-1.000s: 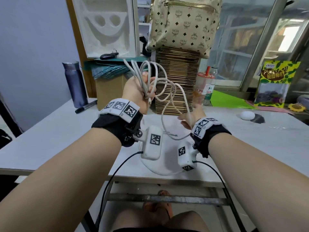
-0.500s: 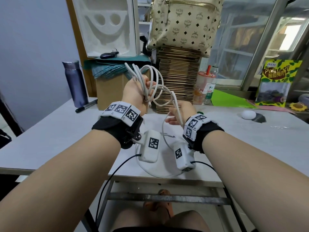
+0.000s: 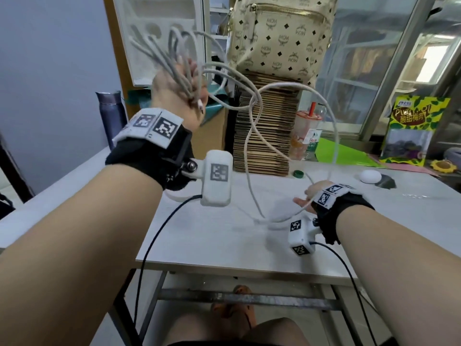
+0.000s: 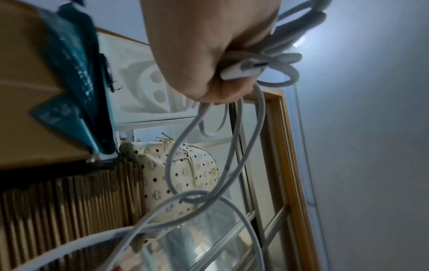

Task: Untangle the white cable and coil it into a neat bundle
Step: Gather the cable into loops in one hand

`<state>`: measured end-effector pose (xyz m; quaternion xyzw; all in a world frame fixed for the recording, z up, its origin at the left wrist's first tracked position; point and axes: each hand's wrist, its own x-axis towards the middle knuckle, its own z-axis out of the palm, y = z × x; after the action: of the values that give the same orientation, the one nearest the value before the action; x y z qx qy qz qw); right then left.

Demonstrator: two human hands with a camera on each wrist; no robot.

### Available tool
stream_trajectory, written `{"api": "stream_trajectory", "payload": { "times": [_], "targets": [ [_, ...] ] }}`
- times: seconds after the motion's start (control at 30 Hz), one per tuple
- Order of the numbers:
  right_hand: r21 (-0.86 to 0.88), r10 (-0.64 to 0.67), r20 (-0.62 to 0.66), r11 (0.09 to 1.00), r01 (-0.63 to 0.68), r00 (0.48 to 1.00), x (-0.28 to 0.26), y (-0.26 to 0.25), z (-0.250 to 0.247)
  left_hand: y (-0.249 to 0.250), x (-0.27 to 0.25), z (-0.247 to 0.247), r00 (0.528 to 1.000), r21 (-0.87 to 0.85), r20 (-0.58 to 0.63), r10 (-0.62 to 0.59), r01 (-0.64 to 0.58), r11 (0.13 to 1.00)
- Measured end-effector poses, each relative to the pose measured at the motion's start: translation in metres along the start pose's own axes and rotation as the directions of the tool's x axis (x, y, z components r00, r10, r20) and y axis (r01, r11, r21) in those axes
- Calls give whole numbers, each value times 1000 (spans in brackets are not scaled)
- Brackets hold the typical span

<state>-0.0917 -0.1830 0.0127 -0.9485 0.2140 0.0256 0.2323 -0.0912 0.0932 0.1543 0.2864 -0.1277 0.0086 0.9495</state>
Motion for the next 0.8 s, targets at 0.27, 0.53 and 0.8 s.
{"api": "stream_trajectory", "payload": {
  "times": [0.27,0.53,0.8],
  "targets": [
    [817,-380,96,558,145,920,-39,-77,-2,-35,-7,-11,985,55,-94,-143,149,987],
    [765,-472,133,608,212,872,-53,-112,14,-48,-10,-22,967,82,-171,-190,206,975],
    [629,-292,234,773,84,927,-40,-91,25,-48,-4,-25,978,80,-115,-175,185,979]
  ]
}}
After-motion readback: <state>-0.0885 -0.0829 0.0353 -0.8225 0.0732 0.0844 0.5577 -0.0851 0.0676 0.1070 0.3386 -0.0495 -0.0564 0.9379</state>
